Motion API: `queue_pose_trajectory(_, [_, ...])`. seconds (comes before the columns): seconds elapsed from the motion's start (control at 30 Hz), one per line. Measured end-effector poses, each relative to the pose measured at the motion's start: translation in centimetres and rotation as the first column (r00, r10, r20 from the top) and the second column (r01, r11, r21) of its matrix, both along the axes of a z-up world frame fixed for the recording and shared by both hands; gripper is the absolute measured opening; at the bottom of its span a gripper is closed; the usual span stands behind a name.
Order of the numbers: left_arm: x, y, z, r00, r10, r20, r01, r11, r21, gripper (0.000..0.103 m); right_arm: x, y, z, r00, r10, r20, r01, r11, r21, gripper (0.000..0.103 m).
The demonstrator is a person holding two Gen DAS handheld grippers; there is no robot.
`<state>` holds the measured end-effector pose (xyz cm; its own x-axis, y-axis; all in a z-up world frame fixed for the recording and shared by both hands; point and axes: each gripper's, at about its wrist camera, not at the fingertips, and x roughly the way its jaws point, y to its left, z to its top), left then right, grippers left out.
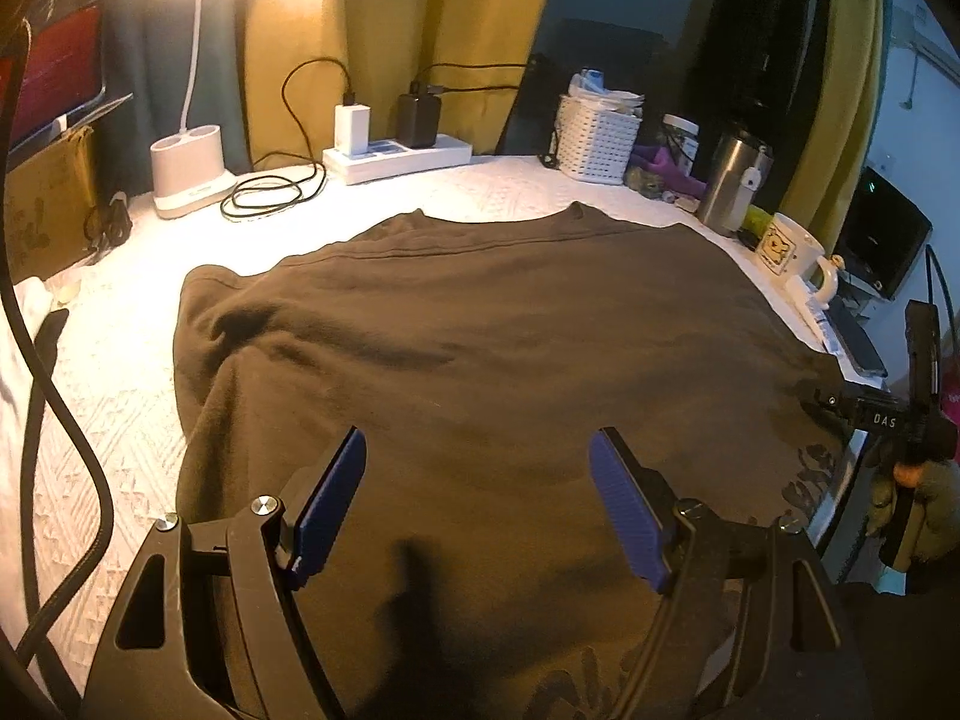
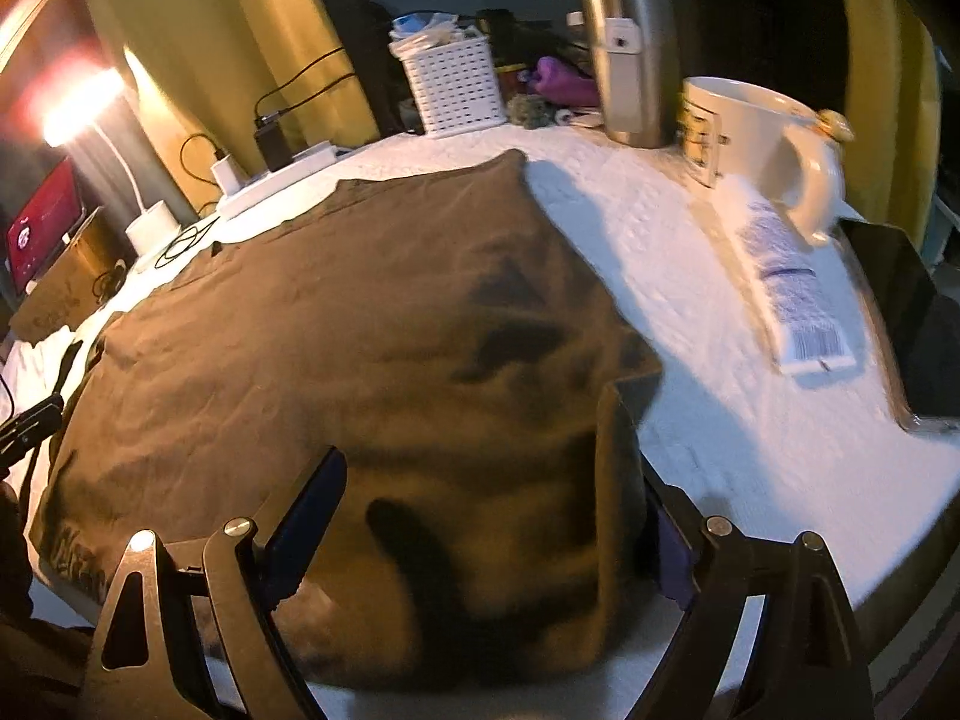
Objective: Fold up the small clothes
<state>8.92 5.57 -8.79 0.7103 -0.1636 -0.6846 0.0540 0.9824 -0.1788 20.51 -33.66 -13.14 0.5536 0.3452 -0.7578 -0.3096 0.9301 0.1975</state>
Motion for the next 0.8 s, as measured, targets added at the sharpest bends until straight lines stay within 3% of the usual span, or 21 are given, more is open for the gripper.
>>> queue_pose_trajectory(0.07, [0.4, 0.3, -0.1, 1.000, 0.001, -0.004, -0.001, 1.000, -0.001, 0.078, 0.6, 0.7, 0.0, 1.000, 0.005, 0.002, -0.005, 1.000, 0.003, 0.089])
queue_pose_trajectory(0.27, [1.8, 1.1, -0.4, 1.000, 0.001, -0.023, -0.001, 1.000, -0.008, 0.078, 2.3, 2.1, -0.1, 1.000, 0.003, 0.018, -0.003, 1.000, -0.006, 0.073])
queue_pose_trajectory(0.33, [2.3, 1.4, -0.5, 1.000, 0.000, -0.028, 0.000, 1.000, -0.011, 0.078, 2.9, 2.4, -0.1, 1.000, 0.001, 0.020, -0.001, 1.000, -0.011, 0.065])
queue_pose_trajectory(0.4, [2.8, 1.7, -0.6, 0.999, -0.003, -0.036, 0.002, 1.000, -0.014, 0.078, 3.4, 2.6, -0.2, 1.000, 0.006, 0.017, -0.006, 1.000, -0.010, 0.044])
queue_pose_trajectory(0.5, [3.3, 2.0, -0.8, 0.999, -0.004, -0.043, 0.004, 1.000, -0.017, 0.078, 3.9, 2.9, -0.2, 1.000, 0.027, 0.005, -0.027, 1.000, -0.010, 0.034])
queue_pose_trajectory(0.6, [3.7, 2.4, -0.9, 0.999, -0.005, -0.046, 0.004, 1.000, -0.019, 0.078, 4.2, 3.0, -0.1, 0.999, 0.042, -0.017, -0.042, 0.999, 0.001, 0.027])
queue_pose_trajectory(0.8, [3.6, 3.8, -0.8, 0.999, 0.014, -0.043, -0.015, 0.999, -0.028, 0.078, 4.0, 3.8, 1.3, 0.999, 0.051, 0.003, -0.051, 0.998, -0.025, 0.023])
